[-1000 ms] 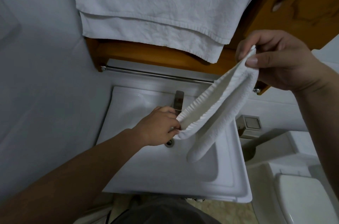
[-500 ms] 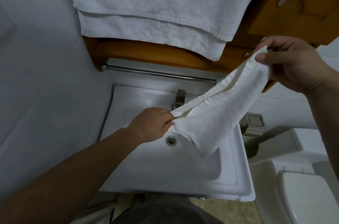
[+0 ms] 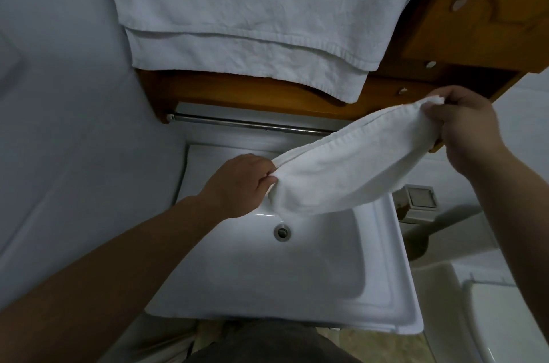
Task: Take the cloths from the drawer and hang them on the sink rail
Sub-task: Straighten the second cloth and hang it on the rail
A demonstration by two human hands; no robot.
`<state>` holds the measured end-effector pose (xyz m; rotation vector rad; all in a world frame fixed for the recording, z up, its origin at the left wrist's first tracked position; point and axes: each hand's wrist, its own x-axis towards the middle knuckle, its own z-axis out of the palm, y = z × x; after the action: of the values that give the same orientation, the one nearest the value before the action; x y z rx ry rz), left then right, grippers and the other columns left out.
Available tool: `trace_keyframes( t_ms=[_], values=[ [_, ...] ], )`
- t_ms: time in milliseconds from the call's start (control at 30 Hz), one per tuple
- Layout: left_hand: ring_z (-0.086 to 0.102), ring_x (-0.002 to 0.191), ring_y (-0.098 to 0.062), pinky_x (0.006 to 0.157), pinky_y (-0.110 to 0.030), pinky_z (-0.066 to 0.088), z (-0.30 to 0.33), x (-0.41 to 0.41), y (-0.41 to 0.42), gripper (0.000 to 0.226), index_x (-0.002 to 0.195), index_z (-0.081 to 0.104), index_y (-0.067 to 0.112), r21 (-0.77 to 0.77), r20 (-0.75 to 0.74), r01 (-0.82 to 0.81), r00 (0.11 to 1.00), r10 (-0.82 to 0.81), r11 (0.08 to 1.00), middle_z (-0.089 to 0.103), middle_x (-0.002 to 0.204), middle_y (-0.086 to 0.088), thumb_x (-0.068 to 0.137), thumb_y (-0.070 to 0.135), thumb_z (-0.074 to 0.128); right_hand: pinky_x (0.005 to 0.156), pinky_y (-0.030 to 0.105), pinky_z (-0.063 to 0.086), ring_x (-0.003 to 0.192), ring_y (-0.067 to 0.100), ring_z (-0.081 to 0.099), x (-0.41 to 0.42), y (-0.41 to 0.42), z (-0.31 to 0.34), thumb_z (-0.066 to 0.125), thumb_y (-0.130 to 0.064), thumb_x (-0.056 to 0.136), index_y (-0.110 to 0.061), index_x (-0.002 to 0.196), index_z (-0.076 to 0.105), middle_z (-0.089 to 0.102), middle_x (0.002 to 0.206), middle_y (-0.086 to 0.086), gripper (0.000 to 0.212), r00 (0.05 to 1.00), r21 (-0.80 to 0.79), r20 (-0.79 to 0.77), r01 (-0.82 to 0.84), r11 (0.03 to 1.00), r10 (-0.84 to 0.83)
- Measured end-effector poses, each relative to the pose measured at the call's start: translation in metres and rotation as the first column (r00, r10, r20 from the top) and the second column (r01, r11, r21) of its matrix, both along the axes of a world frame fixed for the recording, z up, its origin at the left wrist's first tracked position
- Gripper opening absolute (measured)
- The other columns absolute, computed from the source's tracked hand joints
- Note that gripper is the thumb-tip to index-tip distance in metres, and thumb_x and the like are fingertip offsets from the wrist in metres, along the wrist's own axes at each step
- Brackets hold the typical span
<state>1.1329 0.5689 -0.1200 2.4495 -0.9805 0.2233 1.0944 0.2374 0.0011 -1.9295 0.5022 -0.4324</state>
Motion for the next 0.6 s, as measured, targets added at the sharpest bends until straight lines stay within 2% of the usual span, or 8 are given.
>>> trace_keyframes(
  t_ms=[133,233,300,367,433,467,533,600],
  values=[
    [0.043,0.067,-0.016,0.065,-0.027,0.031,0.007,0.004,-0.003,0.012,0.086,0.06,0.009,-0.01,0.032,0.04,0.999,-0.04,0.999,0.059,0.076,-0.004,0.089,0.02,0.057,0.086,0.042,0.043,0.089,0.016,0.053,-0.004,0.028,-0.006,0.049,-0.006,0.09,-0.03,0.079,0.066,0.062,0.09,-0.007,0.032,0.985,-0.139,-0.034,-0.17,0.976,0.167],
    [0.037,0.07,-0.011,0.066,-0.027,0.03,0.012,0.006,-0.008,0.01,0.089,0.059,0.01,-0.008,0.041,0.084,0.996,-0.084,0.996,0.057,0.079,-0.003,0.09,0.019,0.056,0.075,0.036,0.045,0.088,0.024,0.059,-0.008,0.054,-0.011,0.048,-0.006,0.094,-0.026,0.09,0.07,0.067,0.097,-0.001,0.031,0.913,-0.268,-0.158,-0.406,0.874,0.376],
    [0.037,0.071,-0.011,0.067,-0.025,0.029,0.016,0.007,-0.011,0.013,0.09,0.058,0.01,0.002,0.037,0.124,0.992,-0.124,0.992,0.056,0.08,-0.003,0.092,0.021,0.052,0.074,0.039,0.051,0.088,0.027,0.064,-0.008,0.07,-0.014,0.055,-0.012,0.094,-0.029,0.1,0.073,0.071,0.096,-0.002,0.025,0.84,-0.267,-0.23,-0.54,0.798,0.491],
    [0.038,0.072,-0.011,0.067,-0.026,0.029,0.021,0.007,-0.013,0.019,0.09,0.057,0.01,0.01,0.028,0.166,0.986,-0.166,0.986,0.056,0.08,-0.004,0.092,0.025,0.045,0.073,0.025,0.05,0.078,0.006,0.064,-0.007,0.083,-0.015,0.066,-0.023,0.091,-0.032,0.108,0.072,0.069,0.083,-0.018,0.02,0.775,-0.257,-0.29,-0.628,0.734,0.562],
    [0.039,0.072,-0.012,0.066,-0.026,0.03,0.026,0.006,-0.016,0.02,0.09,0.057,0.01,0.011,0.02,0.195,0.981,-0.195,0.981,0.056,0.081,-0.004,0.091,0.025,0.044,0.073,0.012,0.043,0.076,-0.005,0.062,-0.005,0.096,-0.017,0.075,-0.034,0.084,-0.033,0.115,0.07,0.066,0.081,-0.029,0.031,0.695,-0.243,-0.348,-0.715,0.655,0.629],
    [0.04,0.071,-0.012,0.066,-0.026,0.03,0.028,0.006,-0.017,0.017,0.09,0.057,0.01,0.012,0.017,0.207,0.978,-0.207,0.978,0.056,0.081,-0.004,0.09,0.023,0.046,0.076,0.014,0.044,0.079,-0.007,0.062,-0.003,0.103,-0.018,0.079,-0.038,0.079,-0.034,0.116,0.07,0.068,0.086,-0.028,0.038,0.651,-0.214,-0.369,-0.754,0.621,0.663],
    [0.04,0.068,-0.013,0.063,-0.026,0.029,0.031,0.004,-0.019,0.012,0.088,0.057,0.01,0.019,0.01,0.224,0.975,-0.224,0.975,0.054,0.077,-0.002,0.087,0.02,0.051,0.08,0.03,0.053,0.084,0.001,0.066,0.0,0.112,-0.023,0.082,-0.044,0.074,-0.039,0.114,0.069,0.072,0.096,-0.016,0.043,0.59,-0.175,-0.404,-0.8,0.574,0.699],
    [0.041,0.064,-0.014,0.059,-0.025,0.029,0.033,0.002,-0.018,0.009,0.084,0.057,0.01,0.028,0.006,0.229,0.973,-0.23,0.973,0.051,0.072,0.0,0.083,0.019,0.054,0.083,0.043,0.055,0.084,0.009,0.068,0.005,0.115,-0.024,0.082,-0.045,0.071,-0.041,0.109,0.068,0.073,0.095,-0.006,0.04,0.586,-0.148,-0.414,-0.798,0.584,0.696]
  ],
)
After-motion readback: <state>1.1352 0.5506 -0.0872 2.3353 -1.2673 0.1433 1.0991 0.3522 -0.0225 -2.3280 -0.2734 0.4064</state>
